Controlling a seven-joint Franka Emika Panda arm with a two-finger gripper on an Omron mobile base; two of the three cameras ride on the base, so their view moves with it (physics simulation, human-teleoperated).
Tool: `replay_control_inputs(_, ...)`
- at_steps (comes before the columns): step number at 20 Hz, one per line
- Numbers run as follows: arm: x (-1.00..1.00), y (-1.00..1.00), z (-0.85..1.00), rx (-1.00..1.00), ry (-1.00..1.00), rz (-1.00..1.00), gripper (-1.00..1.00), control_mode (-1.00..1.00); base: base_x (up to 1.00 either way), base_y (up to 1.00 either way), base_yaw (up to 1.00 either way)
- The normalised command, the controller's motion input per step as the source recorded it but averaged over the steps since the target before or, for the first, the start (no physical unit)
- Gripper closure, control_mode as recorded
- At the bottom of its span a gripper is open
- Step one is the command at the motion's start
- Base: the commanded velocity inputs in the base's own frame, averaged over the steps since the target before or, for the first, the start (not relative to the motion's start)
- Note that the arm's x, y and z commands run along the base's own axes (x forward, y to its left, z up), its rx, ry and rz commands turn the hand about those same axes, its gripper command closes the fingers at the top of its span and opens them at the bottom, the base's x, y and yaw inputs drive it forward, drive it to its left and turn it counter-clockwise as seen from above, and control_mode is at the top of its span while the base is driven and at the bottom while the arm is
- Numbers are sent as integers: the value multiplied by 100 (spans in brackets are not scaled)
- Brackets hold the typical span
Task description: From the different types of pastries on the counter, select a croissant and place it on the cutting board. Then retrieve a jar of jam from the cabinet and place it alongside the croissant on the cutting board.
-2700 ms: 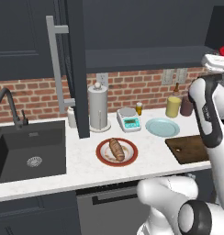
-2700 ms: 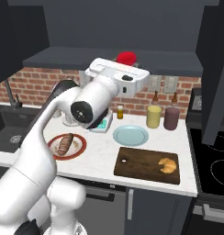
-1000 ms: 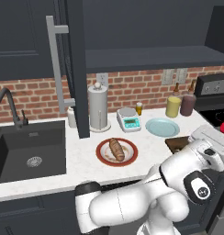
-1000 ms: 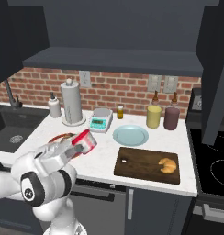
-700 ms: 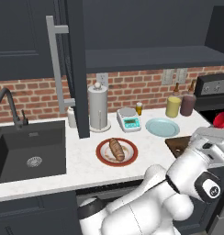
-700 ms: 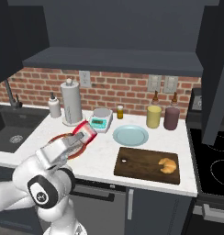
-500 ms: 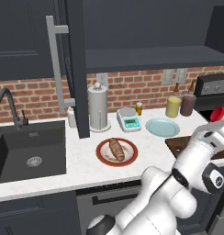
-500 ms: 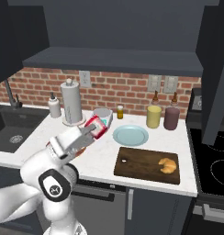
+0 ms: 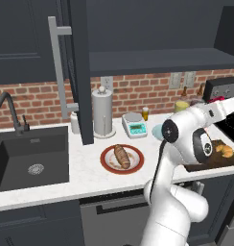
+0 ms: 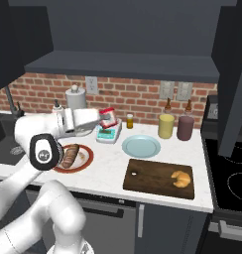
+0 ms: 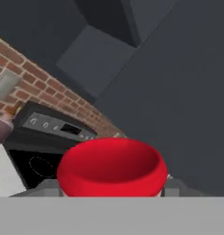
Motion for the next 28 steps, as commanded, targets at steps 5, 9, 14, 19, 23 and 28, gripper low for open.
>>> replay_control_inputs(5, 33, 29, -35, 86, -37, -37, 100, -100, 0, 0, 0)
replay_control_inputs(9, 35, -2, -53, 99, -39, -32, 100, -100, 0, 0, 0)
replay_control_inputs(14, 19, -44, -23, 45, -6, 8, 100, -100, 0, 0, 0)
replay_control_inputs(19, -7, -17, -90, 7, -22, 13, 100, -100, 0, 0, 0)
replay_control_inputs(23, -42, 0, -100, 1, -58, 0, 100, -100, 0, 0, 0)
replay_control_inputs(28, -24, 0, -90, 0, -58, -11, 100, -100, 0, 0, 0)
